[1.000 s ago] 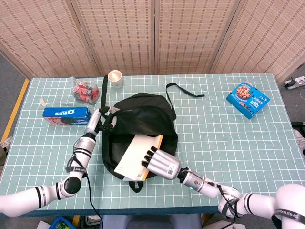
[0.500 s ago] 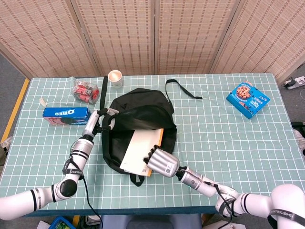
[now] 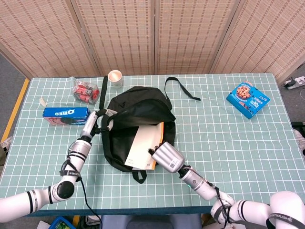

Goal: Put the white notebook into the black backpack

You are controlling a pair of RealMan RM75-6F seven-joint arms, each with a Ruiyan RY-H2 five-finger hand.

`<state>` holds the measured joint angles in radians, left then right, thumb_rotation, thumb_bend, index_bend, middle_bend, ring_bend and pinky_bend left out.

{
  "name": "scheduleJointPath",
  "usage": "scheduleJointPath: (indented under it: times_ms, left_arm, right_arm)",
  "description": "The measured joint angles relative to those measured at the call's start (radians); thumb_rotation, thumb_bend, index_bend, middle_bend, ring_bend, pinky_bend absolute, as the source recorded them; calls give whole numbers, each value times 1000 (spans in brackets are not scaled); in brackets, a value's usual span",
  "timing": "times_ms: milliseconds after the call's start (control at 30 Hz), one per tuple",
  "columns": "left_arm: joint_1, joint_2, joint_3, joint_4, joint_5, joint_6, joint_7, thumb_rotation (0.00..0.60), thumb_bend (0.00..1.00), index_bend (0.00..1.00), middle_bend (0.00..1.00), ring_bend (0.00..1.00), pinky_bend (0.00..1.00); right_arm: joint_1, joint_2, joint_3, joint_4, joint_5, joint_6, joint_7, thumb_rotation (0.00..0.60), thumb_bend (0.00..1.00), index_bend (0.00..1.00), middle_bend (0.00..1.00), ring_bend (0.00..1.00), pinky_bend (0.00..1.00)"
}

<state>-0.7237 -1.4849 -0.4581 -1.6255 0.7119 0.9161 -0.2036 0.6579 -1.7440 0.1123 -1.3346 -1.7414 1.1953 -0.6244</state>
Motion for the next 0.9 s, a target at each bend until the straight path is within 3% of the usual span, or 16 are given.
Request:
scheduleJointPath:
  times_ms: [433,900]
  left_arm:
    - [10,21,9,-29,10,0,-4,600,599,787,331,139,98]
    - [21,61,7,-62,-38,-8,-9,600,599,788,331,138,98]
  right_arm:
    - [-58,-63,14,-47,135,17,41,600,482,1000,816,861,954]
    - [13,-156,55,140,144,-7,56,600,482,1000,815,860,955]
